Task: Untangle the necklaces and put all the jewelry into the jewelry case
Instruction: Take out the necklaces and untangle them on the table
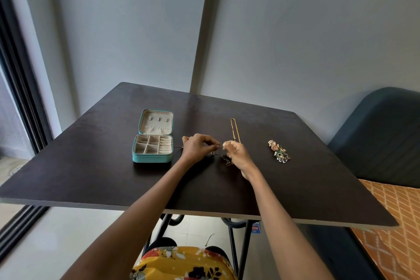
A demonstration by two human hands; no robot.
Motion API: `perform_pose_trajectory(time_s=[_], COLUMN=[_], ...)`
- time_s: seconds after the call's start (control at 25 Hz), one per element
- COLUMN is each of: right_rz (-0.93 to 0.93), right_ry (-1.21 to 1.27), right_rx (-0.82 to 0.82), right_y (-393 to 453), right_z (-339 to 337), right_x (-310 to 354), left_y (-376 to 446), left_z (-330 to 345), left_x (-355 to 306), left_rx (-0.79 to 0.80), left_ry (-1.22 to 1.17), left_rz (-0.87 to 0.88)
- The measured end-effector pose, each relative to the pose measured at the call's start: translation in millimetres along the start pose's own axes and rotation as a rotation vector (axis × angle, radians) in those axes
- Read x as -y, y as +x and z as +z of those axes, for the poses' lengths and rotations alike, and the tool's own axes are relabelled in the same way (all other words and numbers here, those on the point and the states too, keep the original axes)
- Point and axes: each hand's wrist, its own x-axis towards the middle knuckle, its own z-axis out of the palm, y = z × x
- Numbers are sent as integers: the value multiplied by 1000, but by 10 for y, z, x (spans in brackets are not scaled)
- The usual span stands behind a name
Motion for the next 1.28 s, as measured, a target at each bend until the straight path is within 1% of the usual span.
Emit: perform_pose_trajectory(time_s=[0.16, 0.36, 0.6, 0.72, 0.88, 1.0, 1.28], right_rz=[21, 34, 60, 41, 10, 24, 38], right_ry=[-22, -34, -44, -12, -4, 10, -4], right_rx=[21, 78, 142, 117, 72, 41, 39], right_y=[-6, -49, -46, -50, -64, -90, -129], right_z=[-12, -43, -81, -87, -36, -8, -9], right_x=[1, 89, 136, 129, 143, 196, 261], left_y=[16, 4, 20, 42, 39, 31, 32], left_z=[13, -3, 3, 18, 18, 14, 6], left_x=[23, 46, 70, 124, 129, 145, 148], left_rx=[-24, -53, -35, -25, -5, 11, 29], left_ry=[-5, -222, -342, -393, -399, -436, -453], left_rz=[-21, -40, -58, -50, -36, -30, -33])
